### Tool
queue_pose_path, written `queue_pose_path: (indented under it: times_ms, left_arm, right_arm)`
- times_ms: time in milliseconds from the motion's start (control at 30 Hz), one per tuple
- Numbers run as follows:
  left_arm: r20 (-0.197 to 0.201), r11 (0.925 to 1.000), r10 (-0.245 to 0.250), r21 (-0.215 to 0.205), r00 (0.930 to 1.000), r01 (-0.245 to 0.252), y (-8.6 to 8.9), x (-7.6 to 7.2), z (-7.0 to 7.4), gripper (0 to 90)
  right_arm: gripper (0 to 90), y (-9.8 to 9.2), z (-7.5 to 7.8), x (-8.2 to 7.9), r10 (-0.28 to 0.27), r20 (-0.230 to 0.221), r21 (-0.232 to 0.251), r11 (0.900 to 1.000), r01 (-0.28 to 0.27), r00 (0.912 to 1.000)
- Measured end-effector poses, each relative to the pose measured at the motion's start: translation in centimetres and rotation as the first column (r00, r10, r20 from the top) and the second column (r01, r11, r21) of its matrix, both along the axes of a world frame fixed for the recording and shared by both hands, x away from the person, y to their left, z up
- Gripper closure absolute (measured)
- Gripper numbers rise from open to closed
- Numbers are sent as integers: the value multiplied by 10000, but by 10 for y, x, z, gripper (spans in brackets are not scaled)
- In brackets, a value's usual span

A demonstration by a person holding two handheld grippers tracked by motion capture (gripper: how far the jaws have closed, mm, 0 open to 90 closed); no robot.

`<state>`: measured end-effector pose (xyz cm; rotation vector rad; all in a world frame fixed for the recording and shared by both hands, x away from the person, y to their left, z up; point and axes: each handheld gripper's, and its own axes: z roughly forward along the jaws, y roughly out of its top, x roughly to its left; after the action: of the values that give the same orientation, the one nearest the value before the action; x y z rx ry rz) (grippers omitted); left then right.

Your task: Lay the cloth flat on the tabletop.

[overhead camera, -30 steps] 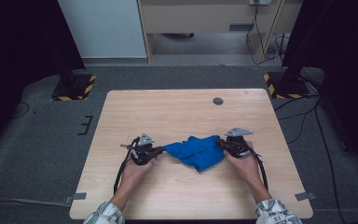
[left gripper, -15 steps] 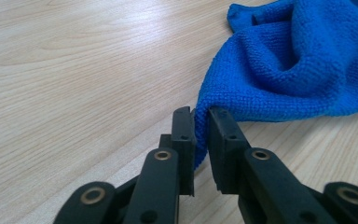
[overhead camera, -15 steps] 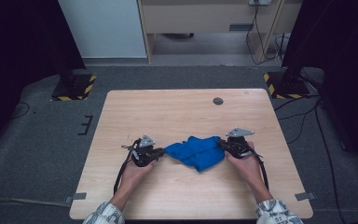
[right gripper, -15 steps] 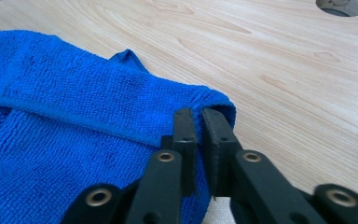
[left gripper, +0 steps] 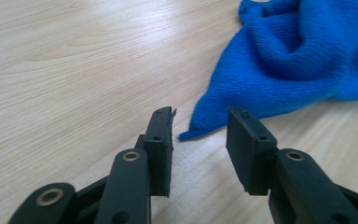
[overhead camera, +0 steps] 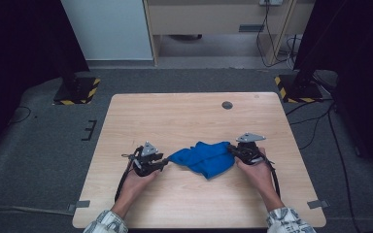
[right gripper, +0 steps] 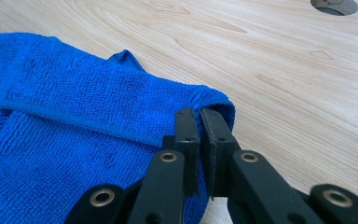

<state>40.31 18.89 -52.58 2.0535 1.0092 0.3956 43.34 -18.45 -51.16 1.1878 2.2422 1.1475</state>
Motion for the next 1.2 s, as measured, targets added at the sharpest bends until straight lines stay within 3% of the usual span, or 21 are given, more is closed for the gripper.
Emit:
queue_pose_path:
  times_ms: [167, 333, 433, 600, 700, 867, 1033, 1133, 1200]
  left_arm:
    - [32, 9994, 337, 54, 9994, -337, -2, 7, -5, 560]
    - [-74, 9995, 207, 227, 9998, -205, -8, 8, -9, 567]
    - [-147, 9997, 121, 190, 9998, -119, -9, 8, -8, 631]
    - [-396, 9999, -48, 155, 9992, 54, -10, 8, -7, 865]
    - [-406, 9998, -98, 173, 9991, 105, -12, 7, -4, 900]
    - [29, 9991, 57, -418, 10000, -55, -9, 3, 9, 900]
    - [303, 9932, 207, -1151, 9993, -171, -4, 1, 24, 900]
    - [458, 9912, 210, -1318, 9987, -148, -4, -1, 30, 900]
    - [358, 9922, 302, -1222, 9989, -256, -5, -1, 30, 900]
  right_arm:
    - [864, -1, 2, -2, 29, -35, 114, 9999, -29, 10000]
    - [864, -3, 7, -4, 59, 83, 232, 9997, -61, 9999]
    - [864, -4, 9, -6, 39, 110, 314, 9995, -43, 9999]
    - [865, -7, 14, -9, 20, 218, 407, 9992, -28, 9998]
    - [865, -9, 16, -10, -48, 270, 489, 9988, 35, 9996]
    - [865, -12, 22, -13, -71, 337, 632, 9980, 49, 9994]
    - [866, -14, 33, -18, -119, 587, 881, 9961, 67, 9982]
    - [867, -11, 41, -21, -53, 824, 920, 9958, -23, 9966]
    - [867, -10, 44, -22, -71, 904, 885, 9961, -9, 9959]
